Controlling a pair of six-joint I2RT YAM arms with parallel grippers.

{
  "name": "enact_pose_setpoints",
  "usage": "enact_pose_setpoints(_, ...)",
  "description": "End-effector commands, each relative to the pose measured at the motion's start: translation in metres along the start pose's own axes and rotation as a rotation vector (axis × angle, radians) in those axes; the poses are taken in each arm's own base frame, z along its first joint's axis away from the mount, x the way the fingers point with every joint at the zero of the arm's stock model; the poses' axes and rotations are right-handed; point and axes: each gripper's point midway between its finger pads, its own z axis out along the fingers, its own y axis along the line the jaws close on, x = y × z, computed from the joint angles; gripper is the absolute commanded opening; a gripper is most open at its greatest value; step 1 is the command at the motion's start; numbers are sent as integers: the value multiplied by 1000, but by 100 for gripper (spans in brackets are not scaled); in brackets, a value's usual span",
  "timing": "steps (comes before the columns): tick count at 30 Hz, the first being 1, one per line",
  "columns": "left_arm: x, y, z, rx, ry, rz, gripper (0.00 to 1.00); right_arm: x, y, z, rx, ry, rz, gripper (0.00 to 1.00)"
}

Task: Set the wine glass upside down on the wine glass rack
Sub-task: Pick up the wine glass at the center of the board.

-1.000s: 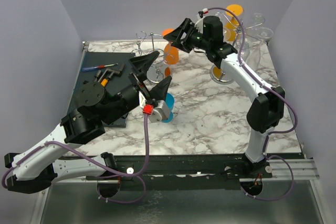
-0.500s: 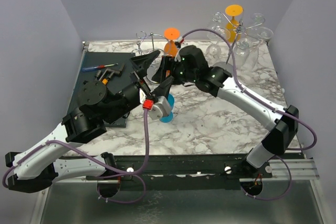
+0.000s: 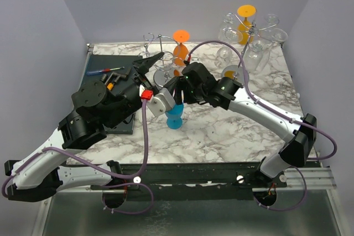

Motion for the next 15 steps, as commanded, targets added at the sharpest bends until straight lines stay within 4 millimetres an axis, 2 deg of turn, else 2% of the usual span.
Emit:
enact_pose_setpoints(1,14,-1,-7,0,77,-70,71,16,-17,7,68,37,-50,68)
enact_pose_setpoints(5,25,-10,-12,18,121,-106,66,33,-19,28,80,93,-66,65)
enact_pose_setpoints(11,53,-28,-33,50,222,-209,64,40,-20,40,76,93,-83,54)
enact_pose_setpoints(13,63,-35,-40,58,255,-251,59,40,-18,43,59,83,-83,48)
enact_pose_setpoints(15,72,-42,-44,73,290,-275,58,40,-18,44,51,73,-82,36)
